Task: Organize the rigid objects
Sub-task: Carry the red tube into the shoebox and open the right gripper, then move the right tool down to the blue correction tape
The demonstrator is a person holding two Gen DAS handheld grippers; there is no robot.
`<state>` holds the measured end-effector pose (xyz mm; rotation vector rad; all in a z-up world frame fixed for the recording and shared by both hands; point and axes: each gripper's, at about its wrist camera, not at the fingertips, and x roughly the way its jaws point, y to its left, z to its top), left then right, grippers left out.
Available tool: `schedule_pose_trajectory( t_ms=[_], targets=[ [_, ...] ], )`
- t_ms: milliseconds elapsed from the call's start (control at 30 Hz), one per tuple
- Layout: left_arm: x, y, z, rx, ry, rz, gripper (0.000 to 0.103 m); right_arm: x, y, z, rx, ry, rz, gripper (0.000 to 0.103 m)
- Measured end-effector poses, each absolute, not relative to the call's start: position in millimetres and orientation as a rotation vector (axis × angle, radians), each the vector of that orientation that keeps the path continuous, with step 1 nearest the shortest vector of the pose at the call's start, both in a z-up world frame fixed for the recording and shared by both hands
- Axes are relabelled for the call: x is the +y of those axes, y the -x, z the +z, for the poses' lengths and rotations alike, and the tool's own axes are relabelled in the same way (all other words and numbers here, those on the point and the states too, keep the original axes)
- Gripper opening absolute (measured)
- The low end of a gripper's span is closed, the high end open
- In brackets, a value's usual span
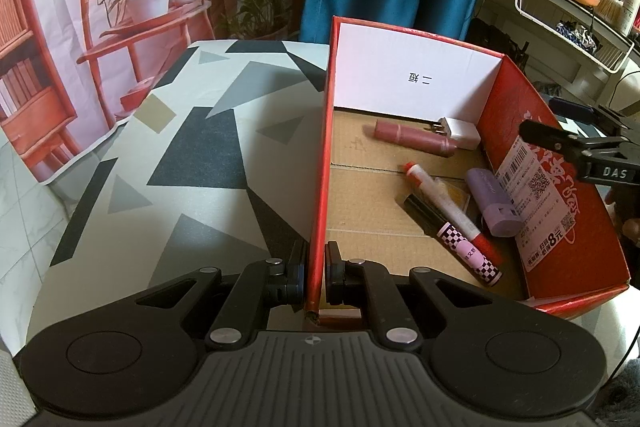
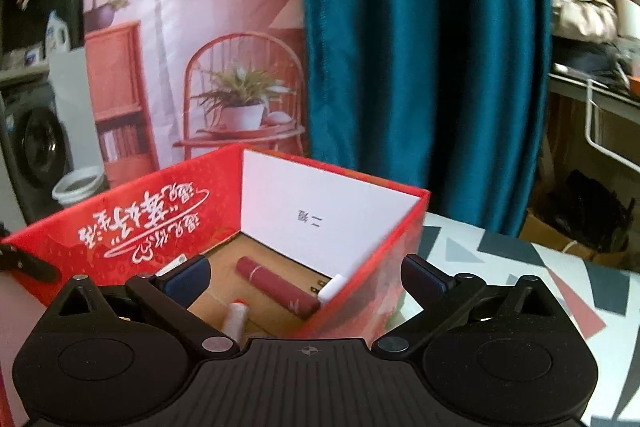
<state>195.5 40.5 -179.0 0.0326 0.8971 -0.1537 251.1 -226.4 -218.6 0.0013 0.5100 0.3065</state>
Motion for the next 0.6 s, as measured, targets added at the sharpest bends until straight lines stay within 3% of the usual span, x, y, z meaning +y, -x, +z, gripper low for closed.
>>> schedule_pose_trajectory(
  t_ms=[600],
  targets=[
    [42.9,-194.8,-179.3,0.9,-0.034,-0.154,0.01,-289.0,-236.3,-220.3,0.431,-0.202,0.083,0.096]
  ],
)
